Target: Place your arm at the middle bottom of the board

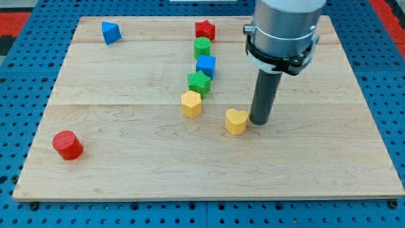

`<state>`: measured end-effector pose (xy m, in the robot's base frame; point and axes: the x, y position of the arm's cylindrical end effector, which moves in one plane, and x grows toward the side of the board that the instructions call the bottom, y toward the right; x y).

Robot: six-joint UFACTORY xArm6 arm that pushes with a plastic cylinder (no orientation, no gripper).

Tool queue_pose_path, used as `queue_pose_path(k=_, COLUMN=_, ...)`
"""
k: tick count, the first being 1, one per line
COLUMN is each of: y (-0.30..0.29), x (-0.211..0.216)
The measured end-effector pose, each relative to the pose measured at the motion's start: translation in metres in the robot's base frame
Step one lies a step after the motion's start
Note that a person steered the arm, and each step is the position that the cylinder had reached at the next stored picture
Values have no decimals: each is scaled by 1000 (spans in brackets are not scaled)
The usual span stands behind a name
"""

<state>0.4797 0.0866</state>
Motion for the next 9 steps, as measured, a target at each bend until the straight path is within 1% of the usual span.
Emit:
queue_pose_path(k=2, y=-77, x=4)
queue_pose_path(k=3, y=-79, x=4)
queue_pose_path(k=4, y=-33, x=32)
queue_pose_path(k=5, y=-82, x=86)
queue_pose_path(k=6, y=-159, x=137)
queue_pose_path(k=7, y=-173, x=139)
queue_pose_path(k=9, y=-177, x=139)
